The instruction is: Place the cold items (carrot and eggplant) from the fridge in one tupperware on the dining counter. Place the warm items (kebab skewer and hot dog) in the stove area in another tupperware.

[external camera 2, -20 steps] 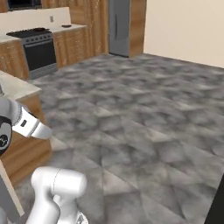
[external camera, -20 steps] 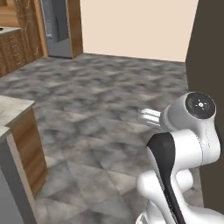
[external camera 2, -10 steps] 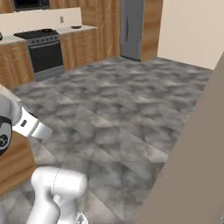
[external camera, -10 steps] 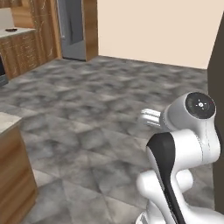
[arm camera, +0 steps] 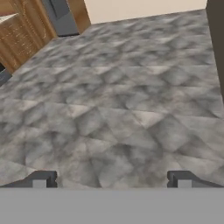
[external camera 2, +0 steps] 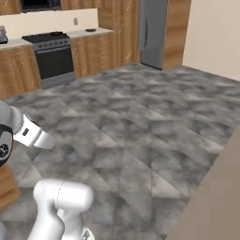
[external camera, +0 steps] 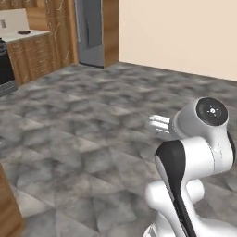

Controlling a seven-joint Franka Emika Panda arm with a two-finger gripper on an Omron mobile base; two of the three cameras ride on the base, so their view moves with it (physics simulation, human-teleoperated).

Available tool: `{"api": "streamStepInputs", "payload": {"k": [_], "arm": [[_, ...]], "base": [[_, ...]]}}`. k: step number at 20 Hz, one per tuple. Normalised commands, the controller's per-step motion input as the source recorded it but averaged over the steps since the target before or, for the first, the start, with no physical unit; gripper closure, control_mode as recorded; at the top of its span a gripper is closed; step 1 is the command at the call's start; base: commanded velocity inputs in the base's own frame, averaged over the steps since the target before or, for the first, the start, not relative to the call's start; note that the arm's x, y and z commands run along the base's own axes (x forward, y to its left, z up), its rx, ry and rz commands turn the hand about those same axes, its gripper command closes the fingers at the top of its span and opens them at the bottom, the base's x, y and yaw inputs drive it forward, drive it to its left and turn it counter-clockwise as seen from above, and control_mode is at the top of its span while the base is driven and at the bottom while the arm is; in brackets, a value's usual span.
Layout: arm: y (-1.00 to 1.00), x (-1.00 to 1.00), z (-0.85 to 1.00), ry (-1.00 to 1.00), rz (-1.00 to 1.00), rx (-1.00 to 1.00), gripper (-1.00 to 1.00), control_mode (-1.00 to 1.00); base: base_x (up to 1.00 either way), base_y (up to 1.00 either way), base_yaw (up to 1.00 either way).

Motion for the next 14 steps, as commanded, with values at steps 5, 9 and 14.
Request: {"api": "streamStepInputs", "payload": {"k": [5,9,14], "arm": [[0.00,0.00,0.00,0.00,0.00,0.00,-1.00,1.00],[0.00,0.00,0.00,0.00,0.00,0.00,-1.00,1.00],[0.00,0.00,0.00,0.00,0.00,0.00,-1.00,1.00]], "base": [[0.90,-0.40,0.28],[0.88,-0.29,0.29],[0.84,-0.29,0.30]]}}
